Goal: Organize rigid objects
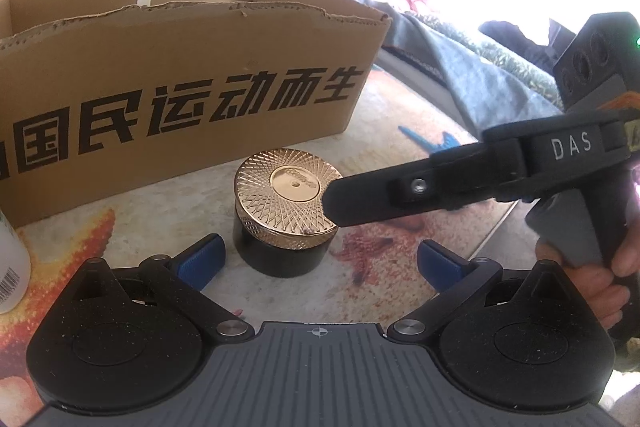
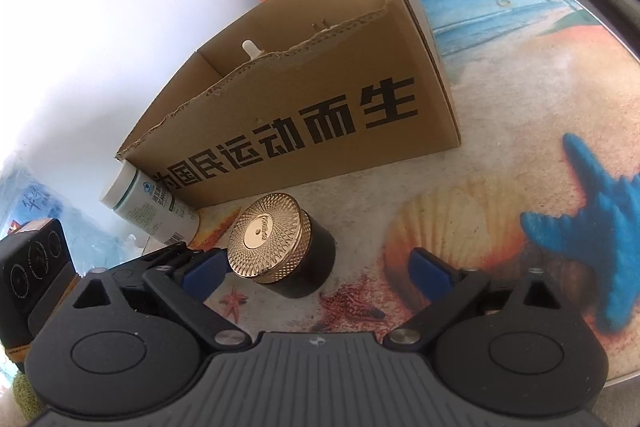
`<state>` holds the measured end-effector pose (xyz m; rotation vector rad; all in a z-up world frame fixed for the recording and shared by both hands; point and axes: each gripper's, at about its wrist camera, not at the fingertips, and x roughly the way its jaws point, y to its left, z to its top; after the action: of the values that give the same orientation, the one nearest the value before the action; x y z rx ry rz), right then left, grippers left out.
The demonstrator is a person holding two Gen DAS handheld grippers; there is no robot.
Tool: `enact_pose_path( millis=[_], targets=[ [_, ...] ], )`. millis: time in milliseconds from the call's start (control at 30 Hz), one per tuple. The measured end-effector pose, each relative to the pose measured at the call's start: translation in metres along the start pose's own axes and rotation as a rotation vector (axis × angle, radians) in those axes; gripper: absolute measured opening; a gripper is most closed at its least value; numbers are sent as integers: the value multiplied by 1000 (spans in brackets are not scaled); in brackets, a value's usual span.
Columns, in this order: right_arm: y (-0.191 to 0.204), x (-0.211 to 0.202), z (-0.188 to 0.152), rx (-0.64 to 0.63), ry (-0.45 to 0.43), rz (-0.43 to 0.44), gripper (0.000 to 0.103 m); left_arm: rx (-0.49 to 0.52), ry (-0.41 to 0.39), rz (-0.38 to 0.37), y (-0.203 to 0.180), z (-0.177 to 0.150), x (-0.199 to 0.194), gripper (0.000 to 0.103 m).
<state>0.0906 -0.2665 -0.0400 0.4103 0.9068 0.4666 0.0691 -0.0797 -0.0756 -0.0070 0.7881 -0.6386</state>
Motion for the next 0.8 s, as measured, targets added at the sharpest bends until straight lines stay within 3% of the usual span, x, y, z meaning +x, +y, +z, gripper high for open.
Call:
enact_pose_path(
  millis=[167,233,333,533,667,800],
  targets=[
    [7,0,6,-46,-19,-23,81,27,-21,54,-10,-1,-1,95],
    [8,2,8,-53,-20,-26,70,41,-36,73,-14,-1,-1,93],
    [7,8,12,-45,-5,-10,62,58,-50,111,-18,2,0,82],
    [9,11,13,-30,-14,13,51,110,-48,179,-23,6,7,69],
    [9,10,12,-10,-20,31,44,92,-53,194,-20,9,9,58],
    [12,7,11,-6,-11,29,41,81,-51,188,-20,9,8,57]
  ],
)
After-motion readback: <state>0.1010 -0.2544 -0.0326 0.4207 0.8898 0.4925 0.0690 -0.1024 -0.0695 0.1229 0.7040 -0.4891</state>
